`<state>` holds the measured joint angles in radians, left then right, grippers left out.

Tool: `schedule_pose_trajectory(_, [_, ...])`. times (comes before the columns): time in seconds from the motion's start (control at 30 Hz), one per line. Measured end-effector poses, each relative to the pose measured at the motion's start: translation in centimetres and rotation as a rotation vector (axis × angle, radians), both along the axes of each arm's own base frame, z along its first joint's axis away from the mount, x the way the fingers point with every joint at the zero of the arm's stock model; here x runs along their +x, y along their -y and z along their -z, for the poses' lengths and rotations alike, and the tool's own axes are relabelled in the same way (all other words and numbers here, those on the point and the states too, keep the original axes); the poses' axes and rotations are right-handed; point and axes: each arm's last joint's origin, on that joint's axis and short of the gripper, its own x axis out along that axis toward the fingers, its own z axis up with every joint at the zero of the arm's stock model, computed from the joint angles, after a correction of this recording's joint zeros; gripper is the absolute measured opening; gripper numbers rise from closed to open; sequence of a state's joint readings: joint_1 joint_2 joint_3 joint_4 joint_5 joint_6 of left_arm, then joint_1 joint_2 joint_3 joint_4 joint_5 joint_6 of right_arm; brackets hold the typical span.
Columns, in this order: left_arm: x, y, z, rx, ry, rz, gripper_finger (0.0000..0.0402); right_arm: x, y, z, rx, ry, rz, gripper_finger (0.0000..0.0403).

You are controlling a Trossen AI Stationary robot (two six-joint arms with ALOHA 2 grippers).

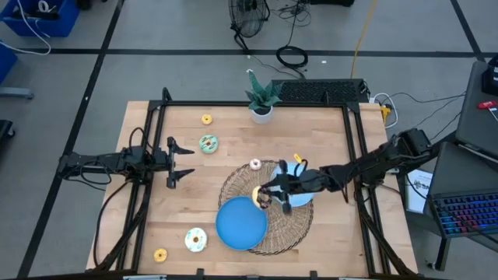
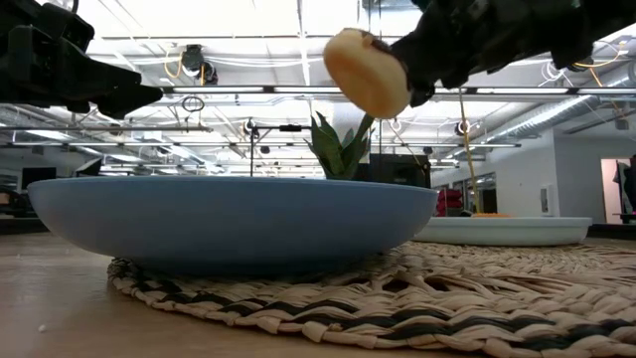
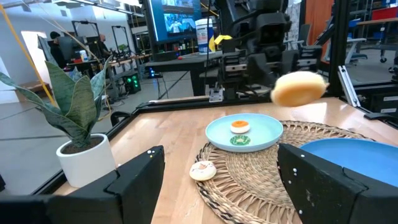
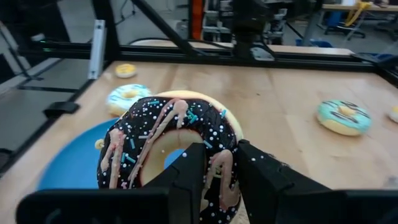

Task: Pick & Place donuts
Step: Put the large black donut on the blue plate

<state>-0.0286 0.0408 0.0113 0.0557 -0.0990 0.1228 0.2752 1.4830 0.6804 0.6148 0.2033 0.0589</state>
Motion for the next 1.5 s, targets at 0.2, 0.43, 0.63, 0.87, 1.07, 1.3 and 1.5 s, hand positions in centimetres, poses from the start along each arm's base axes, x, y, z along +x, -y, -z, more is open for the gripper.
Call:
schedule_pose_trajectory(0.2, [0.0, 0.0, 0.0, 0.000, 0.000, 0.000, 0.0306, -0.3, -1.2, 0.0, 0.001, 0.003, -0.044, 0.0078])
schedule_pose_trajectory(0.43, [0.0, 0.0, 0.0, 0.000, 0.000, 0.000, 0.0306, -0.8, -2.5, 0.0, 0.008, 0.002, -0.086, 0.0078])
schedule_pose_trajectory(0.63, [0.0, 0.0, 0.0, 0.000, 0.000, 0.000, 0.0306, -1.2, -3.7, 0.0, 0.008, 0.002, -0.132, 0.0078])
schedule_pose_trajectory(0.87, [0.0, 0.0, 0.0, 0.000, -0.001, 0.000, 0.0306, -1.8, -5.0, 0.0, 0.032, -0.002, -0.171, 0.0078])
schedule_pose_trajectory(1.07, [0.0, 0.0, 0.0, 0.000, 0.000, 0.000, 0.0306, -1.9, -5.2, 0.0, 0.031, -0.002, -0.181, 0.0078])
schedule_pose_trajectory(1.3, [0.0, 0.0, 0.0, 0.000, -0.001, 0.000, 0.0306, -1.9, -5.2, 0.0, 0.030, -0.002, -0.181, 0.0078])
schedule_pose_trajectory(1.5, [0.0, 0.0, 0.0, 0.000, 0.000, 0.000, 0.0306, -1.9, -5.2, 0.0, 0.029, -0.002, -0.181, 0.0078])
